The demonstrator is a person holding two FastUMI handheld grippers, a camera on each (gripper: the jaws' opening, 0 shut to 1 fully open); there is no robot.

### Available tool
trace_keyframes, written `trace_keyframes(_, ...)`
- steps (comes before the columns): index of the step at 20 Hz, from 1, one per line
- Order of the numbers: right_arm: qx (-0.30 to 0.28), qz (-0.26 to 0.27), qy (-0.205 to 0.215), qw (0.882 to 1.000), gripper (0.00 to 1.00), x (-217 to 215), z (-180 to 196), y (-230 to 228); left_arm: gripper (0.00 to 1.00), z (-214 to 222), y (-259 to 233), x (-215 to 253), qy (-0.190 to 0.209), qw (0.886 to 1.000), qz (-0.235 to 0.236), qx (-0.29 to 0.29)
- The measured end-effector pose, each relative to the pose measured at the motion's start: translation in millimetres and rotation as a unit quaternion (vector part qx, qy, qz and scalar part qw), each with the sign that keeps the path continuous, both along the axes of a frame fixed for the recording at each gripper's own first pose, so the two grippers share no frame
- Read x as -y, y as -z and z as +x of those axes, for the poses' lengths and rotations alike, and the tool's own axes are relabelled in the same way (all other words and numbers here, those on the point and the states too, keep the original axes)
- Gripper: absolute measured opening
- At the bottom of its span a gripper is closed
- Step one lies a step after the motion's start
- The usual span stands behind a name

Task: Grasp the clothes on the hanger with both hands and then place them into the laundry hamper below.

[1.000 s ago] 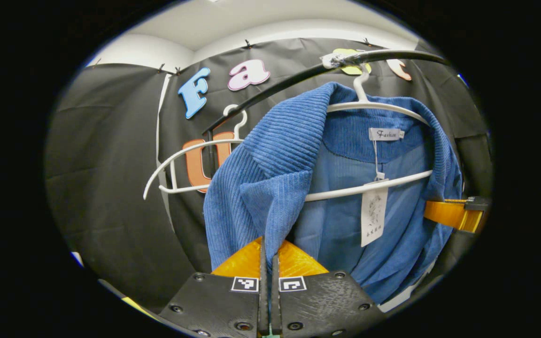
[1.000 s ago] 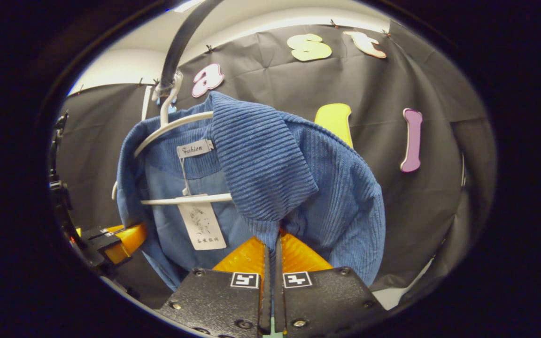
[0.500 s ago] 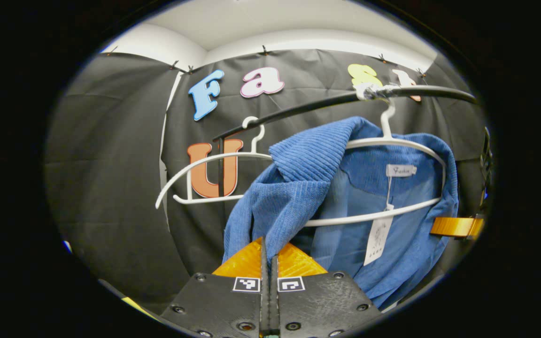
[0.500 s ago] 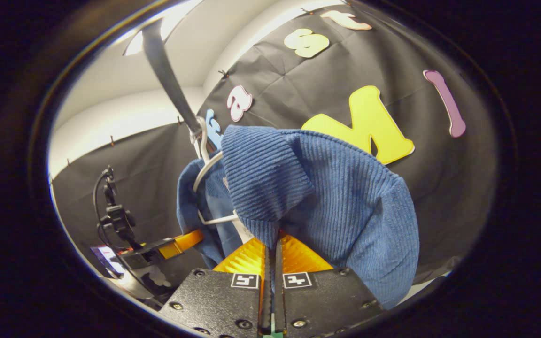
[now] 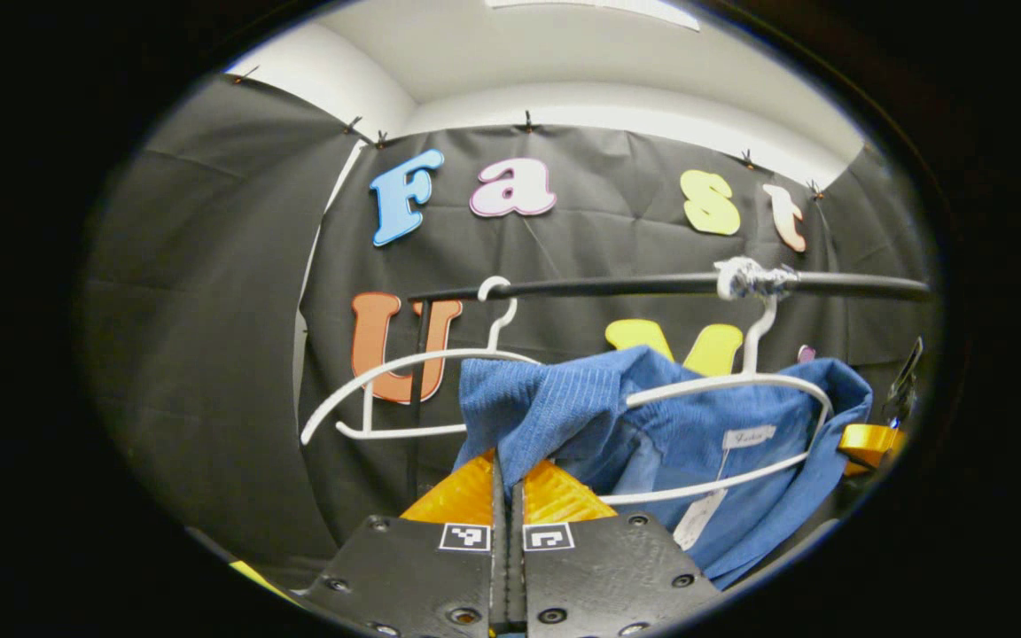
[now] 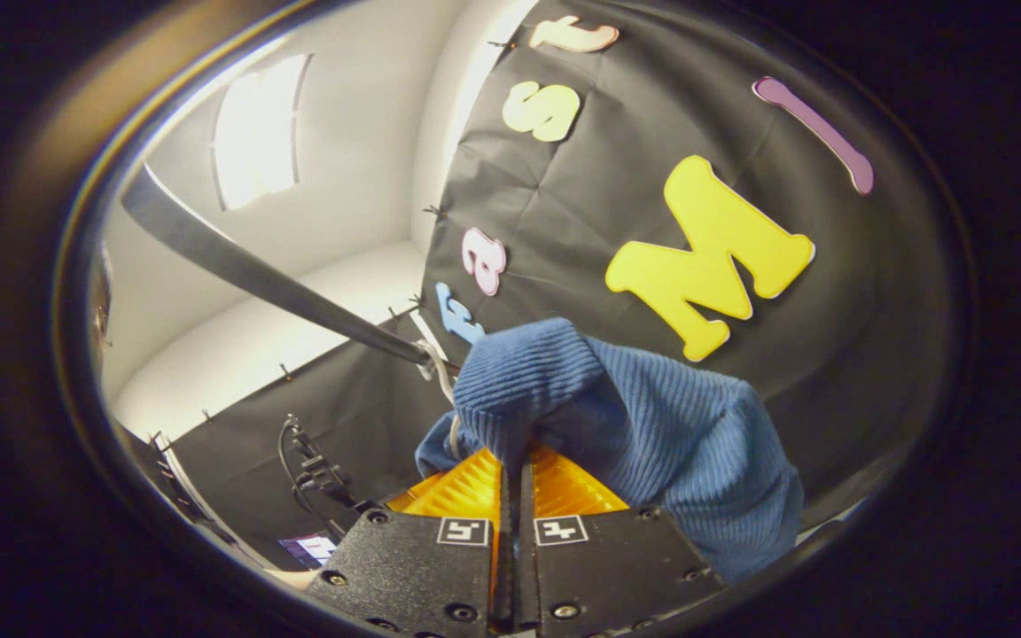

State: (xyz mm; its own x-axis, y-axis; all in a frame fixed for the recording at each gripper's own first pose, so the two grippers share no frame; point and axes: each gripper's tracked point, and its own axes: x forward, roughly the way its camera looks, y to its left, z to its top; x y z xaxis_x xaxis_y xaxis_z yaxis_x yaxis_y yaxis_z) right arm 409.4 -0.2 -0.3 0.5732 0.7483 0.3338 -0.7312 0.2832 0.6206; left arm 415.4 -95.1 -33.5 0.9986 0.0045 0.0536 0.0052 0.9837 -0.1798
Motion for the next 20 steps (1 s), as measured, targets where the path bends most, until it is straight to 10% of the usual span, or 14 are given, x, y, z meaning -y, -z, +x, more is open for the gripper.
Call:
trace_keyframes(9,-0.026,0.093,0.043,0.994,0.05,55,35,-34,0.04,26,-28,-39,0.000,0.999,-0.038,0.003)
trace_keyframes(20,-0.137,0.129,0.098,0.977,0.05,90,77,25,0.04,40,59,-57,0.049,0.989,-0.101,-0.093)
